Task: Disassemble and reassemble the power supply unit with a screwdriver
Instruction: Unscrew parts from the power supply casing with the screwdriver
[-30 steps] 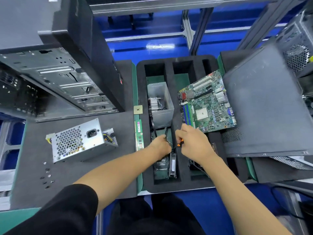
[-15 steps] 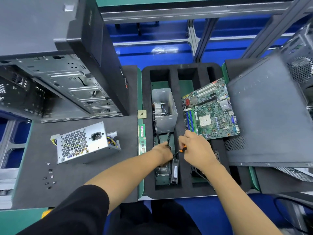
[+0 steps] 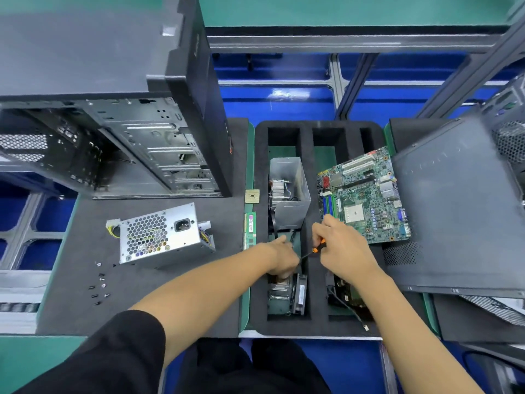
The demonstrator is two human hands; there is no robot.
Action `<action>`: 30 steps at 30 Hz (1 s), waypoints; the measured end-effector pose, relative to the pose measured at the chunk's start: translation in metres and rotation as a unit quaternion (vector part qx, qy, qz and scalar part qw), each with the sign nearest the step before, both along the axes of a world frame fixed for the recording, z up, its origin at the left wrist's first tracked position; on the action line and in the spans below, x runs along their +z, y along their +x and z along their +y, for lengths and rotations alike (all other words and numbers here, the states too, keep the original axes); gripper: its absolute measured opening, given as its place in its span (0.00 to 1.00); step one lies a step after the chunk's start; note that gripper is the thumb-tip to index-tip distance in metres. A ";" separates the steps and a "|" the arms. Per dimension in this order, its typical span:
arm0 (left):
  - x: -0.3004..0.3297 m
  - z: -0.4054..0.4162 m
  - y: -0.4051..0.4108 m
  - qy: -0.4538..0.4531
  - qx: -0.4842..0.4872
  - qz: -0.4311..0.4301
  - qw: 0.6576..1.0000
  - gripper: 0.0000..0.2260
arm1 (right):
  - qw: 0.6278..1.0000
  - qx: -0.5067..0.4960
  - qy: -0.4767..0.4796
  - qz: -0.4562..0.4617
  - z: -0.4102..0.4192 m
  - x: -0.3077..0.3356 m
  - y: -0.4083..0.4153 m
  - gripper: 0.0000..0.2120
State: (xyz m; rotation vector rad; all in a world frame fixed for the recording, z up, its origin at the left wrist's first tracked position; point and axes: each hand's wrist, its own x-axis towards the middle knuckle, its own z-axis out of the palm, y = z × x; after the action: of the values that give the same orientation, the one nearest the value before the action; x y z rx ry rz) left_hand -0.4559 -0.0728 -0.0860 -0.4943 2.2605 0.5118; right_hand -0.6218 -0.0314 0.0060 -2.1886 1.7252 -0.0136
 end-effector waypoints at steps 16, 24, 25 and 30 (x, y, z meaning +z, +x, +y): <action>0.176 -0.001 0.225 0.047 0.536 0.469 0.700 0.06 | 0.951 0.102 -0.039 -0.289 -0.048 0.174 0.126 0.16; 0.156 0.006 0.283 0.020 0.567 0.499 0.656 0.09 | 0.943 0.123 -0.033 -0.308 -0.065 0.172 0.196 0.16; 0.155 0.006 0.286 0.019 0.564 0.499 0.657 0.09 | 0.944 0.122 -0.034 -0.305 -0.066 0.171 0.201 0.16; 0.152 0.005 0.298 0.041 0.570 0.508 0.645 0.06 | 0.949 0.120 -0.042 -0.287 -0.069 0.173 0.214 0.15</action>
State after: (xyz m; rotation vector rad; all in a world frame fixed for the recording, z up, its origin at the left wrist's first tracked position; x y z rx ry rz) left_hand -0.1580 -0.0682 0.0664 -2.0326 2.5540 1.8995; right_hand -0.4074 -0.1006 0.1788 -2.1461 1.1480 -0.6094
